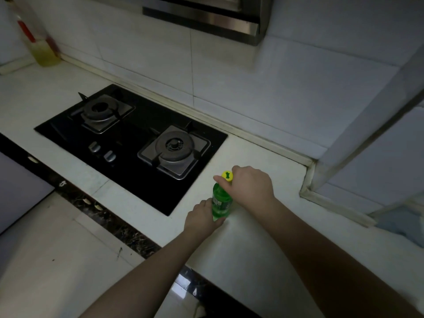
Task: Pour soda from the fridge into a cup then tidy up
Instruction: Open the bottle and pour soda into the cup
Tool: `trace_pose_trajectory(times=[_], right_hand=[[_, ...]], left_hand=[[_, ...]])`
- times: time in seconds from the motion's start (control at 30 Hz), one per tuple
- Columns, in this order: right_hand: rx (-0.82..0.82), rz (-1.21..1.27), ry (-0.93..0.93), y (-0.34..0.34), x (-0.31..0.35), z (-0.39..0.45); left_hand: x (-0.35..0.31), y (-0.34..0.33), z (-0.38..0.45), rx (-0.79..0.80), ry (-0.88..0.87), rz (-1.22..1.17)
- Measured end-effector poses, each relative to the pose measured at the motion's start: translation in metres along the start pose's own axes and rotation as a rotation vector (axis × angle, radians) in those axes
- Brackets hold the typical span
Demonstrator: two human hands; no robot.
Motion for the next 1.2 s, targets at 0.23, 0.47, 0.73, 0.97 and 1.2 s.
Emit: trace_pose_trajectory(times=[0.23,0.47,0.73,0.97,1.2], right_hand=[[0.011,-0.001,0.032,0.002,0.004,0.007],[-0.073,0.048,0.006,0.03,0.007,-0.007],[-0.174,0.072,-0.021,0.104,-0.006,-0.024],[-0.121,-0.04,-0.019,0.116,-0.014,-0.036],[-0.126,0.033,0.006,0.115,-0.02,-0.053]], left_hand=[[0.0,-0.004,0.002,-0.03,0.012,0.007],[-0.021,0.019,-0.011,-0.088,-0.037,-0.434],[-0.052,0.066,-0.051,-0.154,-0.064,-0.896],[-0.065,0.069,-0.071,-0.153,-0.086,-0.805],[-0.077,0.058,-0.084,-0.029,-0.189,-0.749]])
Point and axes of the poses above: each hand's wrist, its own z-axis towards the middle knuckle, its own y-axis out of the back of the hand, x = y × z, the point moved 7 cm from there along z, towards the middle knuckle, and after that the axes turned 9 degrees about y, right-handed, at the moved point
